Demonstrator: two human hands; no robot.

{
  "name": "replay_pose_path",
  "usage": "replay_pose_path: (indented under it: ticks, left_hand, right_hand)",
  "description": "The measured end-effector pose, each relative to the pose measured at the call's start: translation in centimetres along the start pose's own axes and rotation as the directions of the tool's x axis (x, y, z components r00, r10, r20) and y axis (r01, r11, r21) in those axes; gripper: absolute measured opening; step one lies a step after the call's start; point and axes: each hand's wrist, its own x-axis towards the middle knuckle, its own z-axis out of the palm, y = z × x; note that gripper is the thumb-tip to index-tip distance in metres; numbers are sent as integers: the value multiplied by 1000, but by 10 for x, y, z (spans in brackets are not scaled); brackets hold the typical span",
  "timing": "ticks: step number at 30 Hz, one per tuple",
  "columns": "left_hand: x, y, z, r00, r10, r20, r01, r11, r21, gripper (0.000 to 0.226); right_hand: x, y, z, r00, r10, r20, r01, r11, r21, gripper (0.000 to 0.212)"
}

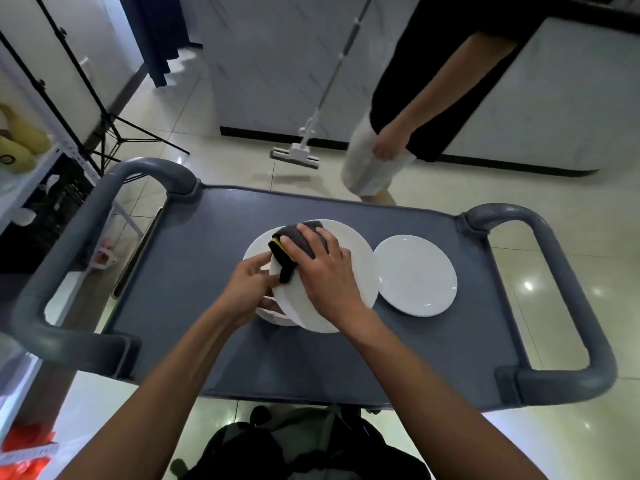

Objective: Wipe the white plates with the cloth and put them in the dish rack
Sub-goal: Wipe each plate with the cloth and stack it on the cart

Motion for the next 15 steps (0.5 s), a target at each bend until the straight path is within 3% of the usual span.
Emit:
replay_pose_path:
  ticks: [5, 15]
  left_hand:
    - [7, 10, 24, 1000, 25, 1, -25, 1000, -19, 40]
    - [20, 20, 83, 998, 45, -54, -46, 999, -18, 45]
  right_hand:
    - [11, 27, -23, 1000, 14, -22, -14, 999, -42, 62]
    - [-4, 126, -59, 965, 258, -38, -261, 961, -95, 59]
